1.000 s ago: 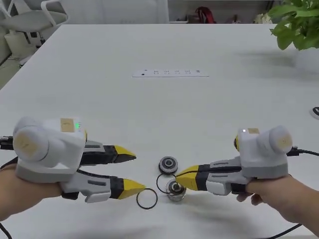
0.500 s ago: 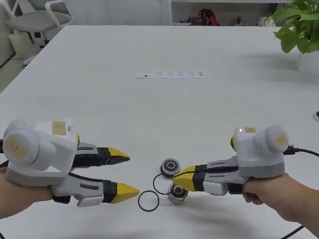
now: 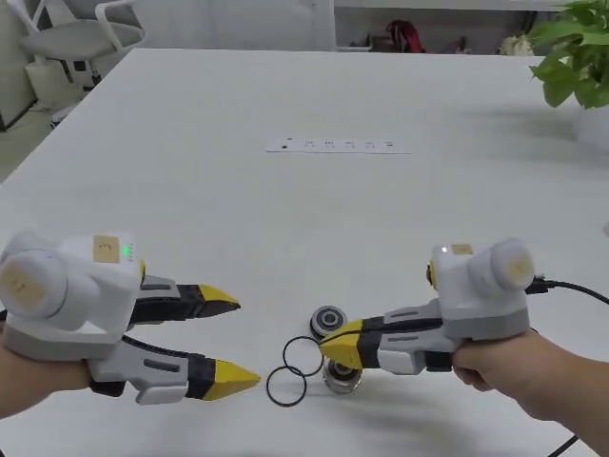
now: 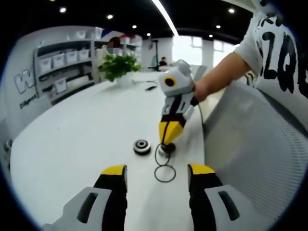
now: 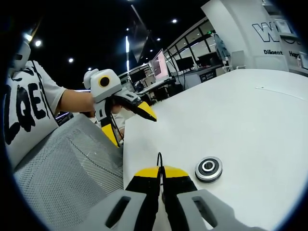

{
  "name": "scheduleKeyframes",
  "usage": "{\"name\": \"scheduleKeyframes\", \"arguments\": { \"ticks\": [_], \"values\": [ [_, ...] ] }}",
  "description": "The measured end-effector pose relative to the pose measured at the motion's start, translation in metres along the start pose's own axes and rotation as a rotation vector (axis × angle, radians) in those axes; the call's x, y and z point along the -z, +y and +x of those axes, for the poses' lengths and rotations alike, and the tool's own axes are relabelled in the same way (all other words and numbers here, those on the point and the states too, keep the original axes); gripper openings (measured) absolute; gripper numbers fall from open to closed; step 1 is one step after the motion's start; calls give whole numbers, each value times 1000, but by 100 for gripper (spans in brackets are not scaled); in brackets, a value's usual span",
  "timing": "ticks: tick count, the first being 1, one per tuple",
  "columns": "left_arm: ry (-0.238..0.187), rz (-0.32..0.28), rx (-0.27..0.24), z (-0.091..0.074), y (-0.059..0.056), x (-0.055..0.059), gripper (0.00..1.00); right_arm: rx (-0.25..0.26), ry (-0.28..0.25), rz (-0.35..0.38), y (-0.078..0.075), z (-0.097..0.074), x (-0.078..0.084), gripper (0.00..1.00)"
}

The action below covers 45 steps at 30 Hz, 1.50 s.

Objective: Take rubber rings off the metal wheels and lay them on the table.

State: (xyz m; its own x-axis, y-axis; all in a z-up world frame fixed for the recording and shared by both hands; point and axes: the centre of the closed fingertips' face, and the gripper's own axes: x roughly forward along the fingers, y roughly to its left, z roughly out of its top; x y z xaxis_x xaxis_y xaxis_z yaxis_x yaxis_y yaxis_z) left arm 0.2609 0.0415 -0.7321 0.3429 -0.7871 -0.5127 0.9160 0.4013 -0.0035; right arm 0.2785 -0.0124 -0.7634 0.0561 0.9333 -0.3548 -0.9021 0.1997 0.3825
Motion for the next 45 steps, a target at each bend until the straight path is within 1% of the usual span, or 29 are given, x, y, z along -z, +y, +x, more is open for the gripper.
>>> {"name": "scheduleKeyframes", "arguments": {
  "ticks": [12,26,40,45],
  "values": [
    [6,-12,-20,-8,4,5,54,-18,31,-13,1,12,3,0],
    [18,-14,-30,-10,6,10,54,-48,77,-22,5,22,10,0],
    [21,-21,-34,-11,5,12,54,-26,101,-33,-1,24,14,0],
    [24,-18,-34,-11,5,13,54,-19,111,-51,-3,26,15,0]
  ]
}}
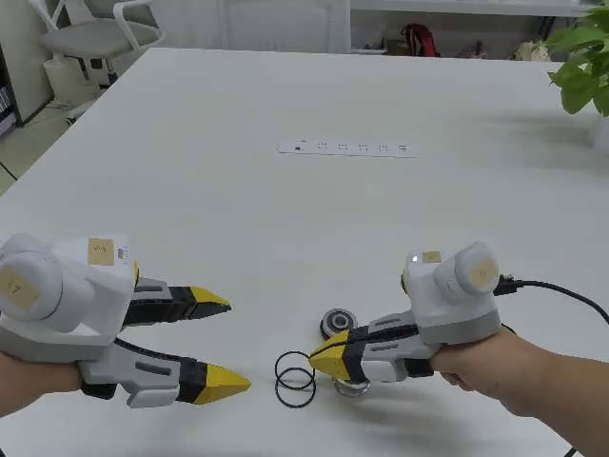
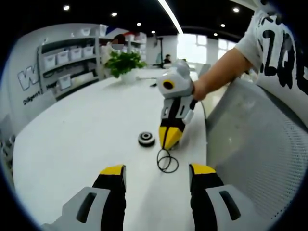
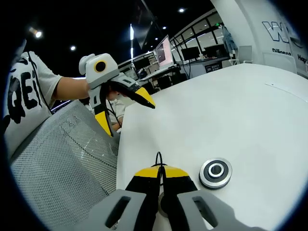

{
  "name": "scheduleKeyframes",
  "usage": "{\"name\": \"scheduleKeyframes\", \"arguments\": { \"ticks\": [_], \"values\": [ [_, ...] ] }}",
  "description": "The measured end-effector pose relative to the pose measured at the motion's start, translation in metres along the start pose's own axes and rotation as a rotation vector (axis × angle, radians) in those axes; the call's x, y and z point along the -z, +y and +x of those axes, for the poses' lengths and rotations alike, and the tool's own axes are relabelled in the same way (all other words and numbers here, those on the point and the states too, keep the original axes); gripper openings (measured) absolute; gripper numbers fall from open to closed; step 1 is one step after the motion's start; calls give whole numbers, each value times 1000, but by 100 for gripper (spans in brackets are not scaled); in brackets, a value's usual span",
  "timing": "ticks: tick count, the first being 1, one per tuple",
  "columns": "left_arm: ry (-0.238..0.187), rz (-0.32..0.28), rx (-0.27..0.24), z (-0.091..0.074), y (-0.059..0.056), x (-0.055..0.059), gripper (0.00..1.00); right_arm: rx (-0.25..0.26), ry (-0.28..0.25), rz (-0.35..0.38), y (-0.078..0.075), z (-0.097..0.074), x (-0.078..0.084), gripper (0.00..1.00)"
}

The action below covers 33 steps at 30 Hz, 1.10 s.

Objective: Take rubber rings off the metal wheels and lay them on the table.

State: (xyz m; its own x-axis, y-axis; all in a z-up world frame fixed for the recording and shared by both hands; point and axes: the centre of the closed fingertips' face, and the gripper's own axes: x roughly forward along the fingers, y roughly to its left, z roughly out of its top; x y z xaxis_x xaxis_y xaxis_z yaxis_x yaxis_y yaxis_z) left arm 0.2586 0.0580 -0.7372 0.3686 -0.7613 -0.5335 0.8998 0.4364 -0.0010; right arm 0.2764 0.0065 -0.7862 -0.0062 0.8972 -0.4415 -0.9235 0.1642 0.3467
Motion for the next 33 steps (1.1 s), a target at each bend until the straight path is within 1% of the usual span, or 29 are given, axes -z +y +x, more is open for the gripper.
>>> {"name": "scheduleKeyframes", "arguments": {
  "ticks": [7,13,22,31,33],
  "values": [
    [4,3,0,0,0,1,54,18,9,-10,-4,0,2,0],
    [7,3,1,1,1,2,54,27,14,-22,-7,1,2,2],
    [12,7,3,1,0,2,53,40,15,-30,-9,2,2,10],
    [11,6,0,-1,-1,2,54,48,2,-37,-8,2,-2,17],
    [10,6,-3,-1,0,2,54,49,-11,-36,-8,1,-5,18]
  ]
}}
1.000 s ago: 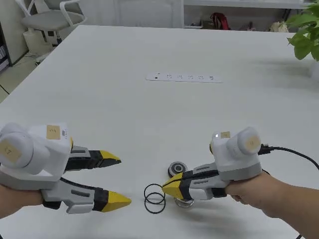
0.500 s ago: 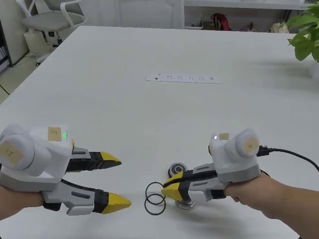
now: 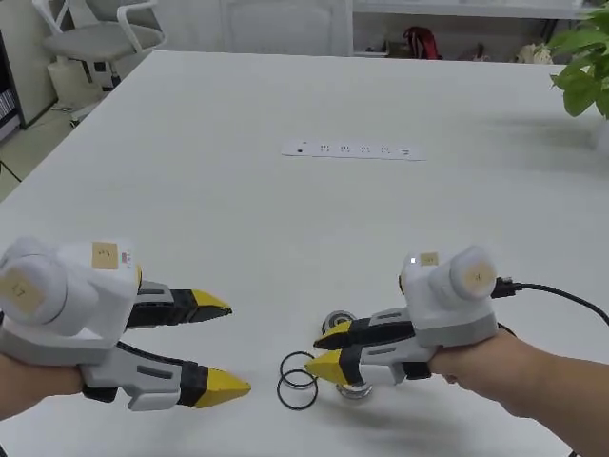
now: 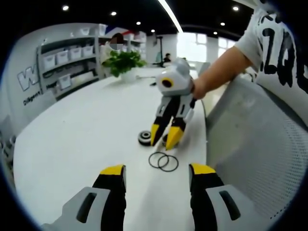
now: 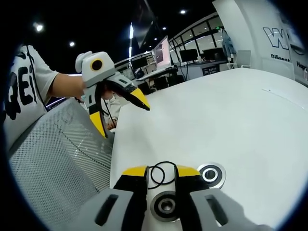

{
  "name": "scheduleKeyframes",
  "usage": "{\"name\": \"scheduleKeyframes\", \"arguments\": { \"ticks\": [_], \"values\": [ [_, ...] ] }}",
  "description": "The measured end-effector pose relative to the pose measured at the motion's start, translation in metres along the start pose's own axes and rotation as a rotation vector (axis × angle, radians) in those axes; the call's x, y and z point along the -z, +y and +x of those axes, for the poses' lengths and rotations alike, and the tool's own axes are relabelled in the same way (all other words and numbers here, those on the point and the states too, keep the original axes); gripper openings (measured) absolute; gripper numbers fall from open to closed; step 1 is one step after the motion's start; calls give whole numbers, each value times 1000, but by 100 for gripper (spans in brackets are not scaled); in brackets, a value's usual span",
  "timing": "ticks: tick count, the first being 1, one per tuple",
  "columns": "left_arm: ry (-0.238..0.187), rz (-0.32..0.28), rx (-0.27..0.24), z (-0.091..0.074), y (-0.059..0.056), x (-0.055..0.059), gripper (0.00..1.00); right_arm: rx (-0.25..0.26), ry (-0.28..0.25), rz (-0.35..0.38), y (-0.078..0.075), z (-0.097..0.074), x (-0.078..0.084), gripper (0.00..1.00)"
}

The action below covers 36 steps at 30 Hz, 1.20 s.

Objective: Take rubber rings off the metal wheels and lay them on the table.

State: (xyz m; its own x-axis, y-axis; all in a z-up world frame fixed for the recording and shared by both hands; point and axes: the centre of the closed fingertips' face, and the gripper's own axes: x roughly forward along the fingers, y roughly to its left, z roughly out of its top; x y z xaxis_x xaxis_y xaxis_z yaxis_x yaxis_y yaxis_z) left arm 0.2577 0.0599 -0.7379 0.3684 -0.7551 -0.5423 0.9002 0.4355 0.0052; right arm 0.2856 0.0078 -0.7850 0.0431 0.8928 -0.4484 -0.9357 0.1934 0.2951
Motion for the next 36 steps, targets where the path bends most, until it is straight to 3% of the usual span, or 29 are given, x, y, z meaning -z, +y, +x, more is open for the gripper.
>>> {"name": "scheduleKeyframes", "arguments": {
  "ticks": [15,30,36],
  "values": [
    [-13,14,-8,4,8,-12,53,45,-100,20,-10,-22,-24,21],
    [-24,19,-18,11,18,-23,52,127,-146,41,-28,-52,-25,22],
    [-24,18,-16,15,21,-26,52,150,-142,38,-33,-59,-21,23]
  ]
}}
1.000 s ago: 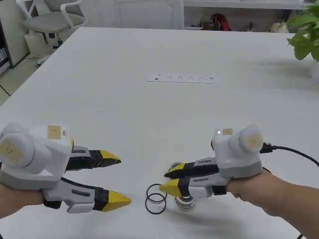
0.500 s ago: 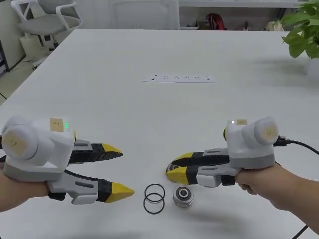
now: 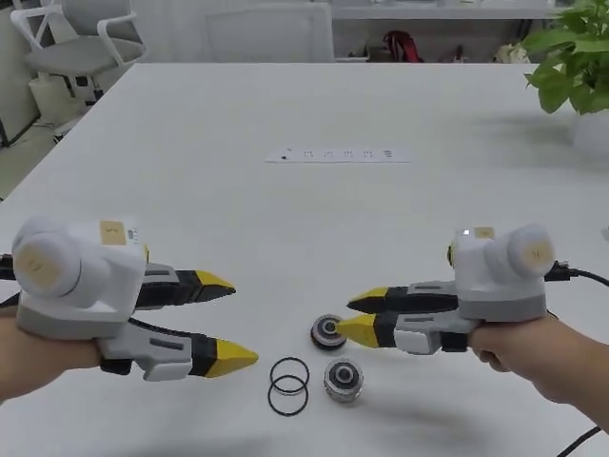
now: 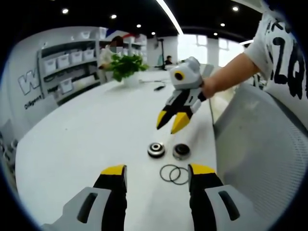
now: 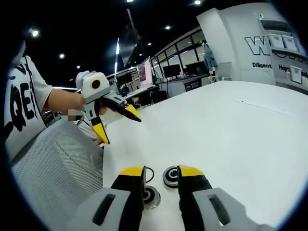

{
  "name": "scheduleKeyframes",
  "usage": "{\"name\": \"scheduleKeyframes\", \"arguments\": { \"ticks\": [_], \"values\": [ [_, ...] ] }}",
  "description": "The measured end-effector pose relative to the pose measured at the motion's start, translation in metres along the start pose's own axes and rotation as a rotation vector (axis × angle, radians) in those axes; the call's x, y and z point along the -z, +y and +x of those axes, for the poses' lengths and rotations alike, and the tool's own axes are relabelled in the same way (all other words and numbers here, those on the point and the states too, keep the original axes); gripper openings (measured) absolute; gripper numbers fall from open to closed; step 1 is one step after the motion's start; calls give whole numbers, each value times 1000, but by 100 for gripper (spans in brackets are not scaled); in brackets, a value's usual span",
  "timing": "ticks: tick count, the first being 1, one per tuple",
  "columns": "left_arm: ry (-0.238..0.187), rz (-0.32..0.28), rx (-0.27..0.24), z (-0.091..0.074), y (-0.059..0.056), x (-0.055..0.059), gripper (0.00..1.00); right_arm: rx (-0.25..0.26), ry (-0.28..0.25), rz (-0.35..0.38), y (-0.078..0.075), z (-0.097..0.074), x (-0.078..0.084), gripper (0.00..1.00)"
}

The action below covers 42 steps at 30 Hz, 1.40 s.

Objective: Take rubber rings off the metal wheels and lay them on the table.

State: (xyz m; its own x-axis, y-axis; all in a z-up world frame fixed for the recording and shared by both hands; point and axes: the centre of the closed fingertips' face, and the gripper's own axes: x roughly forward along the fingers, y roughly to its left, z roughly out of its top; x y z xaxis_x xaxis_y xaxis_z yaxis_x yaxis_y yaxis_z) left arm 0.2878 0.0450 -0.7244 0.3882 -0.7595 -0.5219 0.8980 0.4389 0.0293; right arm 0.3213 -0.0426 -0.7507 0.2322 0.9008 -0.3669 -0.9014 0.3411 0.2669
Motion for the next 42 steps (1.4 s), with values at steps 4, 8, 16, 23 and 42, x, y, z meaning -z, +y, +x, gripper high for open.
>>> {"name": "scheduleKeyframes", "arguments": {
  "ticks": [4,8,16,23,42],
  "values": [
    [0,2,-4,2,3,-2,52,16,-2,1,-5,-3,2,23],
    [-5,-8,-15,4,8,-3,51,31,-3,-2,-9,-5,3,23],
    [-8,-15,-22,9,14,-5,51,48,7,-11,-14,-6,10,24],
    [-2,-19,-27,14,19,-4,51,57,15,-19,-19,-5,16,24],
    [8,-27,-8,34,22,-1,49,57,53,-33,-23,6,30,24]
  ]
}}
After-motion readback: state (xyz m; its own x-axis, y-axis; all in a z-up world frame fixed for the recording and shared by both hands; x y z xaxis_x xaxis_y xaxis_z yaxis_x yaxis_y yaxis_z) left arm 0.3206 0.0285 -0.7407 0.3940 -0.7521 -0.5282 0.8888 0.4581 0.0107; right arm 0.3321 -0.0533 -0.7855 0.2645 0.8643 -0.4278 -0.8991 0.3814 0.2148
